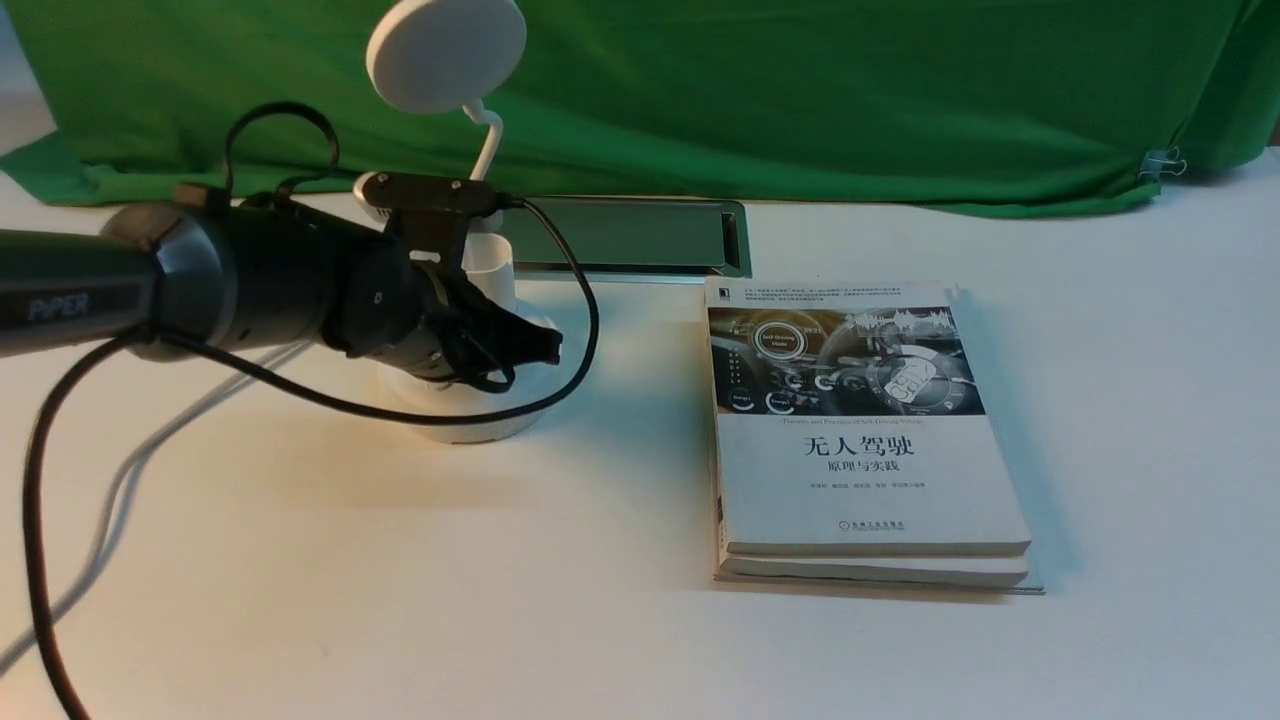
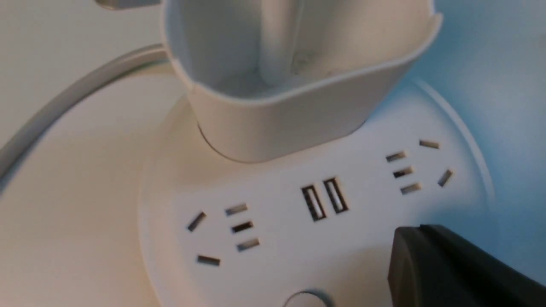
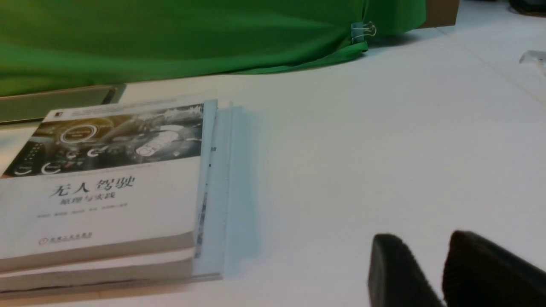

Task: Turn on the desk lamp on the white desktop with your hand.
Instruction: 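Press the power button on the lamp base to turn the lamp on with the left gripper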

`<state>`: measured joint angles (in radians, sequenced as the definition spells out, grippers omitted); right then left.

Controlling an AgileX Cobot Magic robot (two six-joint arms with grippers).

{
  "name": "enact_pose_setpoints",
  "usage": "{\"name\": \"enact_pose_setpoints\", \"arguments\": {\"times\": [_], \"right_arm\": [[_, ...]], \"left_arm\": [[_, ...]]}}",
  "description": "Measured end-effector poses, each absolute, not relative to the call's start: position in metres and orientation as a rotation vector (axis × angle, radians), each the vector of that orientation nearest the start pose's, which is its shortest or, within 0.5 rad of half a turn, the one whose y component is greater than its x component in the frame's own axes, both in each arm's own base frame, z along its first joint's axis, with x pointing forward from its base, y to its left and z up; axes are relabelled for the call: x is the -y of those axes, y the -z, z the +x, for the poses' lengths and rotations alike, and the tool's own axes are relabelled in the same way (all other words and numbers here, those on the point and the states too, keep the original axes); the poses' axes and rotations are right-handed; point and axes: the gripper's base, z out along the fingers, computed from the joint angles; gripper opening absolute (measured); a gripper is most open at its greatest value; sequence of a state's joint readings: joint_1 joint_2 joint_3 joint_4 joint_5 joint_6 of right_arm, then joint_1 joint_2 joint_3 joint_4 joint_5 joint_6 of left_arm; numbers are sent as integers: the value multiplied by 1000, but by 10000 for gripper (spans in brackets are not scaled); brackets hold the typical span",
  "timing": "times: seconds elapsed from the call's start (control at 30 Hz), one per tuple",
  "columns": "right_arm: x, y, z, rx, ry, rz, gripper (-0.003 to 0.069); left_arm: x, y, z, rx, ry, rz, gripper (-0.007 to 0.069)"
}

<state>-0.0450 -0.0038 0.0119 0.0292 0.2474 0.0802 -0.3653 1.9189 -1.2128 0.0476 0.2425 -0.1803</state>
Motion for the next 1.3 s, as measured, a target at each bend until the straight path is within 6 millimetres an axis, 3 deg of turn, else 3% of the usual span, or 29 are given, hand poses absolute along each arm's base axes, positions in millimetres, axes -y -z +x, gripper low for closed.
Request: {"name": "enact_pose_setpoints", "arguments": {"times": [0.77, 1.3], "right_arm": [[2, -187, 55, -1735, -53, 128, 238], [2, -187, 55, -1735, -53, 128, 238]], "left_arm": [[146, -176, 381, -2458, 254, 205, 0], [147, -168, 384, -2466, 228, 266, 0]]}}
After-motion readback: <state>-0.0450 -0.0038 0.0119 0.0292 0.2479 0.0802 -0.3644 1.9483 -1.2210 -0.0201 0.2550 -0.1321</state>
